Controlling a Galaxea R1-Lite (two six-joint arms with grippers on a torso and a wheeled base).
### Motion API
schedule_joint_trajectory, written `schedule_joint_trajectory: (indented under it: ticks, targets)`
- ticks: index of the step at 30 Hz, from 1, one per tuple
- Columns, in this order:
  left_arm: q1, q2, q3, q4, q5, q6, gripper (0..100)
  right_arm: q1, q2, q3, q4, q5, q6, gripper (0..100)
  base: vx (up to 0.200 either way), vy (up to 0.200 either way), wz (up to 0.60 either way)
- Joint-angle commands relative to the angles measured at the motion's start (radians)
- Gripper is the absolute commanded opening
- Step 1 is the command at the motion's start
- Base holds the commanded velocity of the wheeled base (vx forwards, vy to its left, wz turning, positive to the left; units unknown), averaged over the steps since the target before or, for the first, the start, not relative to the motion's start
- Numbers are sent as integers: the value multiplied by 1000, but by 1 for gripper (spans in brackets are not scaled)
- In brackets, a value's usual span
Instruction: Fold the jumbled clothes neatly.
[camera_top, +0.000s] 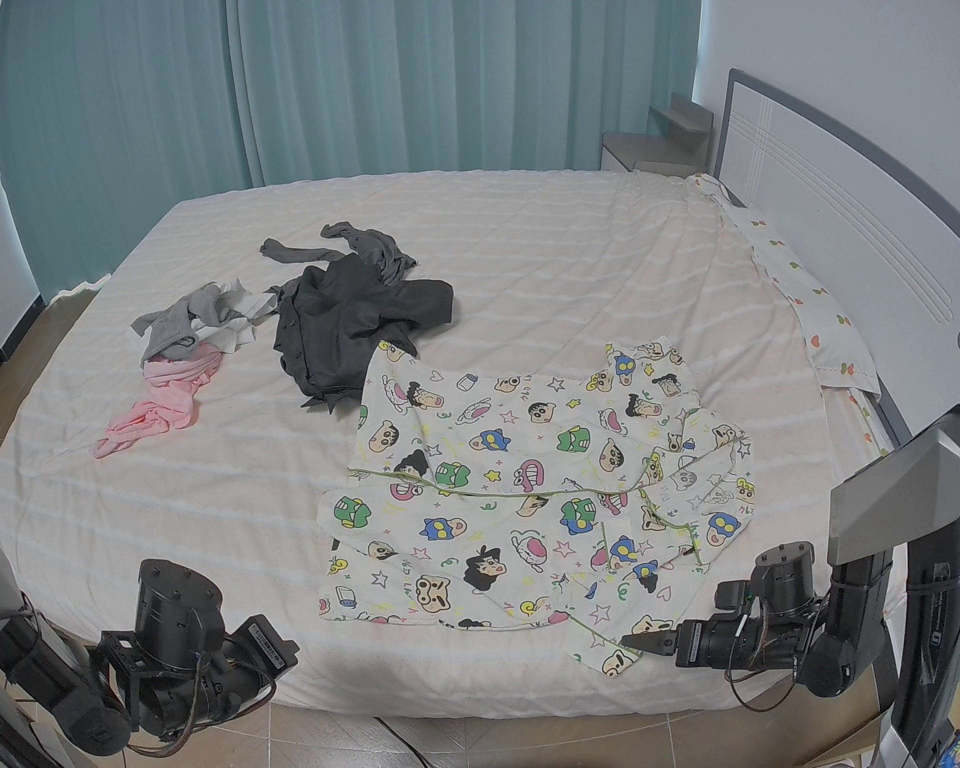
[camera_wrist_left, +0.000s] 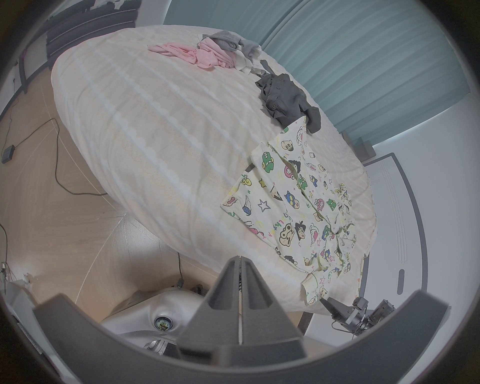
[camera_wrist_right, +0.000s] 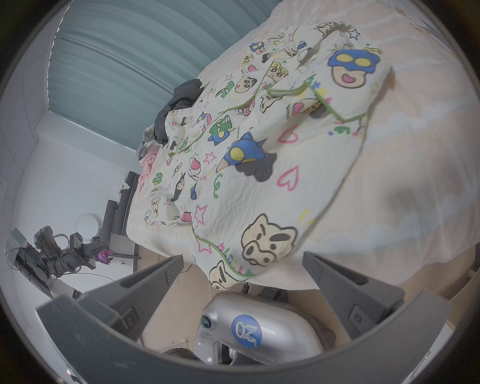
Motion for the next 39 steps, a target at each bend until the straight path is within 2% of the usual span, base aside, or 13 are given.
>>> schedule_joint_trajectory:
  ticks: [1,5,10,19,20,30,34,39]
  targets:
    - [1,3,0,-1,1,-1,0,63,39,-37,29,-33,1,100,0,0,0]
    - [1,1,1,-1,3,-1,0,88,57,-92,65,-86,8,100,0,0,0]
    - [1,3,0,-1,3,-1,0,93,48,-90,57,-86,50,100,0,0,0]
    - [3,4,1,-1,3,-1,0,109,45,-96,58,-88,74,100,0,0,0]
    - [3,4,0,-1,1,-1,0,111,45,-95,57,-89,77,0,0,0,0]
    - [3,4,1,-1,3,-1,0,108,20,-49,54,-93,77,0,0,0,0]
    - [3,1,4,-1,3,-1,0,83,-16,-4,46,-88,79,0,0,0,0]
    - [1,1,6,-1,3,-1,0,36,-76,77,11,-45,79,0,0,0,0]
